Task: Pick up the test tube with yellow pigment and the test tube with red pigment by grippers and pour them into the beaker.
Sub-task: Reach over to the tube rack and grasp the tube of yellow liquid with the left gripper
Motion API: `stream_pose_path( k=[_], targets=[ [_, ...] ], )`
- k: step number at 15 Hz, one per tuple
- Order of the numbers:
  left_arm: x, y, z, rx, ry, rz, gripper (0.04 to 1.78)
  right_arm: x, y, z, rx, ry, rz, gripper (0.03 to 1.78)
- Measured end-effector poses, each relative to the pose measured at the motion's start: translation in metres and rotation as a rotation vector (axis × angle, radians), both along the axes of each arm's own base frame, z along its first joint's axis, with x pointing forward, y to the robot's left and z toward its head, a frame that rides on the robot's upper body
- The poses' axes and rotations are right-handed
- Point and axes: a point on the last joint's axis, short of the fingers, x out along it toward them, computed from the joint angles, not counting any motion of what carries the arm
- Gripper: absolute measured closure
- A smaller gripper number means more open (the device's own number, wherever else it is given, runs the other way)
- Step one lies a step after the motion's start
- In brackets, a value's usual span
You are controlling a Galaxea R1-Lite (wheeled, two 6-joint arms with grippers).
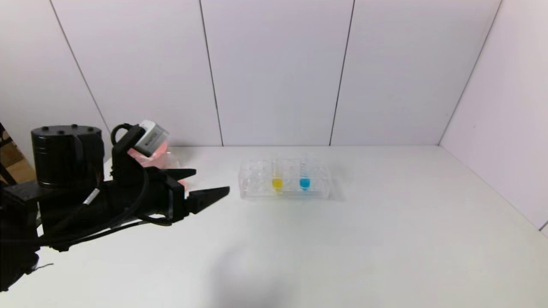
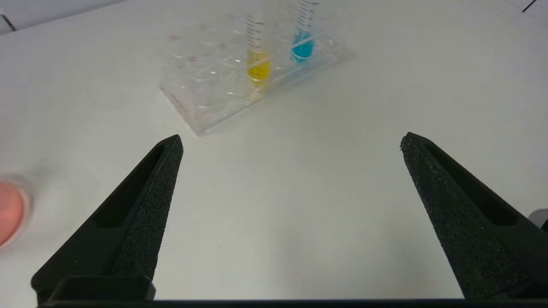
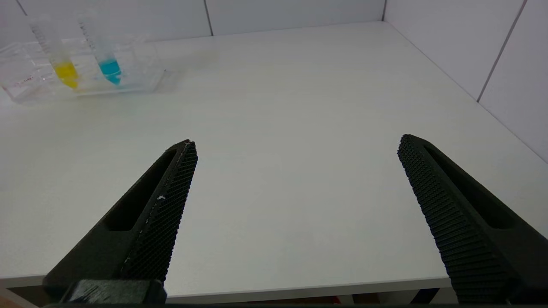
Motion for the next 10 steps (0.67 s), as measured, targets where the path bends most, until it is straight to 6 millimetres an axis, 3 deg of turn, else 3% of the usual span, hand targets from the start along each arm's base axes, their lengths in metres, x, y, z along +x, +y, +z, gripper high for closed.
stream_pose_path(
  k=[4, 10],
  targets=[
    [-0.023, -0.073, -0.005, 0.028, 0.018, 0.127, 0.04, 0.0, 0.0, 0.0, 0.0, 0.0, 0.0, 0.1],
    [0.002, -0.163, -0.026, 0.086, -0.052, 0.521, 0.04, 0.0, 0.0, 0.0, 0.0, 0.0, 0.0, 0.1]
  ],
)
